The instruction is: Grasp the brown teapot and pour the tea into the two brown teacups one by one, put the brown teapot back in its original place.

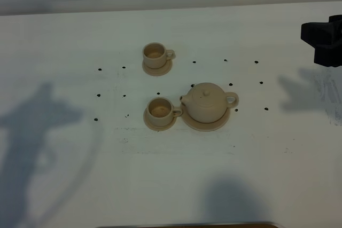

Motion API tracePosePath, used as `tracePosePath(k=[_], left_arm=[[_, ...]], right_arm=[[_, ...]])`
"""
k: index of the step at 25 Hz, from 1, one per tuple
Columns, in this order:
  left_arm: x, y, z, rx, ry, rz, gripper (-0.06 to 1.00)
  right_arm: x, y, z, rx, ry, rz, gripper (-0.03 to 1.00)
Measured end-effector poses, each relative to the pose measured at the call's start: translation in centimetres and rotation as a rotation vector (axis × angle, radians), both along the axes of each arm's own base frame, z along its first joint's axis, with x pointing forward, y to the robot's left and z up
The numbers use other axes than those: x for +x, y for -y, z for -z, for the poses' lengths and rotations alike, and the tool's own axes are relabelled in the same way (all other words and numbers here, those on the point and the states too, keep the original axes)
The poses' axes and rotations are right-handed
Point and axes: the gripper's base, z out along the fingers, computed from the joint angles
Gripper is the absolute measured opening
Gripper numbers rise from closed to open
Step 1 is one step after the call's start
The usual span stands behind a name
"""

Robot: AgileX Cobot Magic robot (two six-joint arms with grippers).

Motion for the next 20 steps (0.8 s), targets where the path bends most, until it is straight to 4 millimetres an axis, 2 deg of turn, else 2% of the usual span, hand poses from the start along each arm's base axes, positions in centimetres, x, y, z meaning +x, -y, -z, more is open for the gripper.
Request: tracePosePath(k=[3, 9, 16, 20], left_arm=[[0.1, 0.4, 0.0, 0.007, 0.004, 0.046, 0.12], [0.1, 0.3, 0.0, 0.239, -0.01, 0.069, 0.12], [-0.1, -1.2, 0.3, 0.461, -0.084, -0.049, 0.12], [-0.5, -2.5, 0.4, 0.471, -0.142, -0.19, 0.12]], right_arm=[[0.0, 0.0, 0.0, 0.001, -0.002, -0.001, 0.45], [0.0, 0.0, 0.0, 0.001, -0.003, -0.002, 0.45], [0.0, 0.0, 0.0, 0.002, -0.004, -0.002, 0.45], [0.0, -0.1, 0.0, 0.002, -0.004, -0.004, 0.45]])
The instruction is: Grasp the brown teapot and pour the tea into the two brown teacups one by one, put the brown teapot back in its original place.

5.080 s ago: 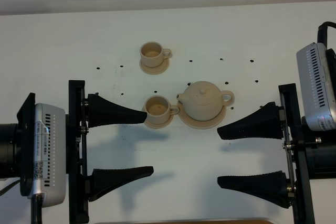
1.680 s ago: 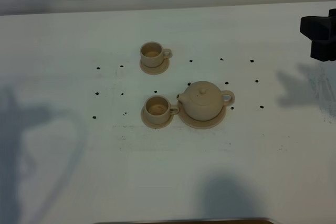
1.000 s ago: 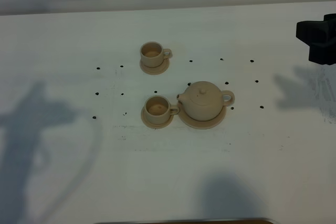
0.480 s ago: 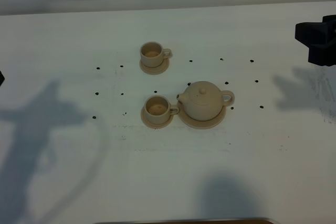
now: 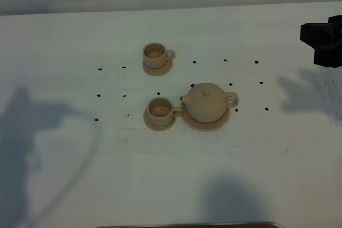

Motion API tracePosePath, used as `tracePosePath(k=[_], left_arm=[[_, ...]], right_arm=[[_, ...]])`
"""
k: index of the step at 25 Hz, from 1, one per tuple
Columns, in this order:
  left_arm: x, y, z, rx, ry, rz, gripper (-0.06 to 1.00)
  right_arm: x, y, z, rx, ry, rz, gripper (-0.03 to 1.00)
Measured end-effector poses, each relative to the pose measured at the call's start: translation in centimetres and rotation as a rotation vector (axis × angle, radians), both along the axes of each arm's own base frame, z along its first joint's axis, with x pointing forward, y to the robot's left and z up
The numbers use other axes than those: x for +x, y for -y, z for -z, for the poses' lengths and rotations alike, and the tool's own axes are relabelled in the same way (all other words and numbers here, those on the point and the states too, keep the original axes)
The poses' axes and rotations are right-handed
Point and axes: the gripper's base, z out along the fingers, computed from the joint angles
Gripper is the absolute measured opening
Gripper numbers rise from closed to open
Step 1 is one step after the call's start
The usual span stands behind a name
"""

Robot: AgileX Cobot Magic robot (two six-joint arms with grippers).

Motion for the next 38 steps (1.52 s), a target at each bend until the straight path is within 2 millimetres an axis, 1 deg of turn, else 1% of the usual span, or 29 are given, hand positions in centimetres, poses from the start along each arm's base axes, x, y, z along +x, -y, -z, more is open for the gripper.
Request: tracePosePath(k=[2, 5, 13, 15, 17, 19, 25, 27, 32, 34, 38], left_arm=[[-0.1, -0.4, 0.0, -0.025, 0.005, -0.049, 0.12], [-0.2, -0.5, 0.1, -0.063, 0.018, -0.072, 0.12], [-0.2, -0.5, 0.1, -0.235, 0.086, -0.113, 0.12], [-0.1, -0.5, -0.5, -0.244, 0.106, -0.111, 0.12], [-0.1, -0.4, -1.5, -0.255, 0.138, -0.108, 0.12], [-0.1, -0.5, -2.3, -0.298, 0.177, -0.118, 0.12], [0.0, -0.4, -2.6, -0.524, 0.269, -0.153, 0.12], [0.1, -0.2, -2.6, -0.493, 0.254, -0.119, 0.12], [0.4, 0.6, -2.7, -0.14, 0.131, 0.046, 0.12], [0.4, 0.9, -2.8, -0.083, 0.116, 0.084, 0.12], [0.6, 1.8, -2.9, -0.026, 0.115, 0.207, 0.12]], right_arm=[[-0.1, -0.3, 0.0, -0.001, 0.0, -0.017, 0.45], [-0.2, -0.7, 0.0, -0.006, 0.0, -0.039, 0.45], [-0.2, -0.8, 0.0, -0.008, 0.001, -0.04, 0.45], [-0.2, -0.8, 0.0, -0.008, 0.001, -0.04, 0.45], [-0.2, -0.8, 0.0, -0.008, 0.001, -0.04, 0.45], [-0.2, -0.8, 0.0, -0.008, 0.001, -0.041, 0.45], [-0.3, -1.1, 0.1, -0.008, -0.006, -0.061, 0.45], [-0.5, -1.5, 0.1, -0.018, -0.007, -0.084, 0.45], [-0.5, -1.9, 0.2, -0.03, -0.001, -0.101, 0.45], [-0.3, -1.9, 0.3, -0.031, -0.006, -0.098, 0.45], [0.4, -2.0, 1.1, -0.036, -0.041, -0.097, 0.45]])
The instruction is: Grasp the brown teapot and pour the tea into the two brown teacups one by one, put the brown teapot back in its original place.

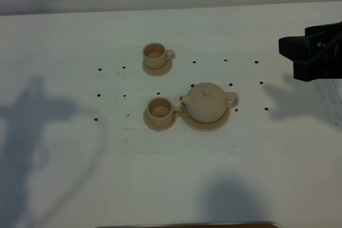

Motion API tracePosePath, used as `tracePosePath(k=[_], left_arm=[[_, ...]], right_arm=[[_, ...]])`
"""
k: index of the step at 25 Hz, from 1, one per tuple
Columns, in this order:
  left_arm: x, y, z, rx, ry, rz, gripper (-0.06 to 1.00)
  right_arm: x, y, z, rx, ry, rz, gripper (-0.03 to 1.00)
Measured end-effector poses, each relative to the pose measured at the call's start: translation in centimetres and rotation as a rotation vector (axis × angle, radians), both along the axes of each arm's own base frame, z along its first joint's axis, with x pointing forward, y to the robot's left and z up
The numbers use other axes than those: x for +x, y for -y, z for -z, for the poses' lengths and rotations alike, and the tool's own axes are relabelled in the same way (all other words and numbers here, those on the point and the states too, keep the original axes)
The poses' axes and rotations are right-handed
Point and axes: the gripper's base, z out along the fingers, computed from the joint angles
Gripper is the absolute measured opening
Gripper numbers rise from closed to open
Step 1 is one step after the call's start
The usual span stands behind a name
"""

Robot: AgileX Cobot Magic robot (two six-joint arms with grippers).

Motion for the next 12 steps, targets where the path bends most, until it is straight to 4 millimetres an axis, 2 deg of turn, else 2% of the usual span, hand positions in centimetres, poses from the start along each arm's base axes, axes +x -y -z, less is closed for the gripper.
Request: tracePosePath(k=[5, 12], left_arm=[[0.1, 1.6, -0.4, 0.057, 0.035, 0.188, 0.12], [-0.6, 4.6, -0.2, 0.254, 0.043, 0.545, 0.12]], right_arm=[[0.6, -0.1, 0.7, -0.006, -0.03, 0.0, 0.45], [0.6, -0.1, 0.6, -0.01, -0.024, -0.003, 0.45]])
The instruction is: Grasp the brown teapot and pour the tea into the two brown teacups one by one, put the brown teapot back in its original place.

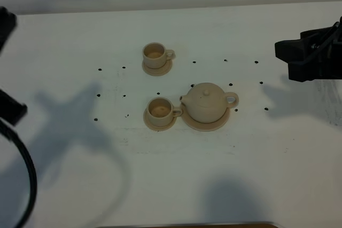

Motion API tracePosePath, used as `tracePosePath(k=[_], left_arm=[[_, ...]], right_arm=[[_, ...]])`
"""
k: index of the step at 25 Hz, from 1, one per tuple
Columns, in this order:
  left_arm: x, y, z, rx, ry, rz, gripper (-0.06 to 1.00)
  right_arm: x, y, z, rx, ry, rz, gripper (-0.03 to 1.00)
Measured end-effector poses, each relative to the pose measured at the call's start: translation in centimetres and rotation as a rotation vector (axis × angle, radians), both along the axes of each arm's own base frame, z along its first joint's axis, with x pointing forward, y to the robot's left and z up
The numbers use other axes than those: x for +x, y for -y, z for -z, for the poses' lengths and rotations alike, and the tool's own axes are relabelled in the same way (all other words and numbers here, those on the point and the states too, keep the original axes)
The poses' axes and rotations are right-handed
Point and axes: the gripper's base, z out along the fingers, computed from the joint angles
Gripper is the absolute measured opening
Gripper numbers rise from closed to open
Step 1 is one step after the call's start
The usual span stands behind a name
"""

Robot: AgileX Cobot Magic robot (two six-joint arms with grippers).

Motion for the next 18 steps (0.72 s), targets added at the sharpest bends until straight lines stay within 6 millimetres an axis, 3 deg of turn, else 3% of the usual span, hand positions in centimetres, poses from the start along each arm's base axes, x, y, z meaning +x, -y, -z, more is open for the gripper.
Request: tracePosePath(k=[4, 9, 18], left_arm=[[-0.6, -0.1, 0.7, 0.157, -0.093, 0.02, 0.12], [-2.8, -2.1, 0.0, 0.217, -0.2, -0.151, 0.12], [-8.9, -4.0, 0.5, -0.122, -0.391, -0.38, 0.12]], right_arm=[[0.0, 0.0, -0.1, -0.002, 0.005, -0.003, 0.45], [0.0, -0.2, -0.2, 0.02, 0.015, -0.01, 0.45], [-0.1, -0.6, -0.5, 0.06, 0.021, -0.045, 0.45]])
